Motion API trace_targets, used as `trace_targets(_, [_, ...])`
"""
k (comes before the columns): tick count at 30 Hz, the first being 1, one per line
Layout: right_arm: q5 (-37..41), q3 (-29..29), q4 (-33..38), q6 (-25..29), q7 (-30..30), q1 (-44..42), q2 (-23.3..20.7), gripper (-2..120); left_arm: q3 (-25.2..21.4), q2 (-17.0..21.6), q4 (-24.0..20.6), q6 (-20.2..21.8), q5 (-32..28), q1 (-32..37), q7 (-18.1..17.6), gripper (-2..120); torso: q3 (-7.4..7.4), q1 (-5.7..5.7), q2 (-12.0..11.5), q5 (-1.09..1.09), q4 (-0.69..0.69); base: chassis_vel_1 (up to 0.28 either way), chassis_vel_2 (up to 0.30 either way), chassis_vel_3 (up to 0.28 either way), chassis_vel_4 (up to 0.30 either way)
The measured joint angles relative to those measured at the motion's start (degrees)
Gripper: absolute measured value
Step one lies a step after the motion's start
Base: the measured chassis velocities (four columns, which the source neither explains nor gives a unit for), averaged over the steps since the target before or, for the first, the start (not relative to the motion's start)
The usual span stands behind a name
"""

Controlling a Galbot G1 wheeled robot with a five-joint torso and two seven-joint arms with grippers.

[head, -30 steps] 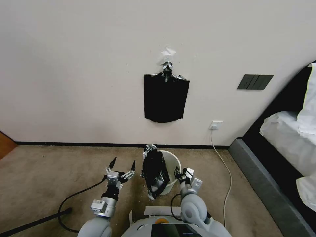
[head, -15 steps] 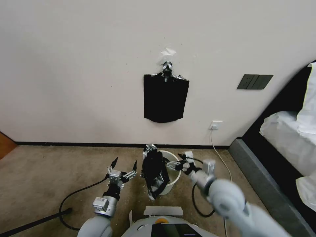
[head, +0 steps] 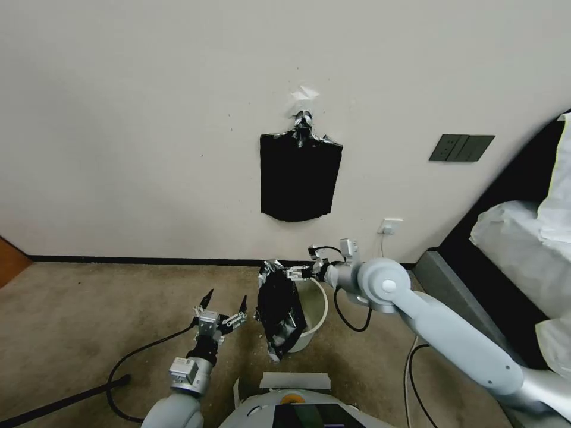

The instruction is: Place a trash bag onto the trash bin.

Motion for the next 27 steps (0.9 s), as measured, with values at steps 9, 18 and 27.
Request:
trace_targets(9, [-0.67,-2.23,-2.64,0.18,-0.24,0.84,1.19,49,0.57,0.06,0.52,0.38,-0.19,-0.76,-0.04,100,0.0,0.0,0.0,0.01,0.0,0.0,0.0,0.0,0.0])
trace_targets(18, [-1.39,-5.19,-2.82,0.25,-1.69,1.96,-0.12,16,1.3,0.11,1.05,0.76,-0.24,-1.39,-0.11,100,0.0,0.0,0.0,0.01,0.01,0.0,0.0,0.0,0.0])
trace_targets(27, [-5.78,-3.42,-1.64,0.29,-2.17,-0.3,-0.9,0,5.59,2.92,1.26,8.06,-4.45,-7.15,-3.29,100,-0.01,0.0,0.0,0.0,0.0,0.0,0.0,0.0,0.0])
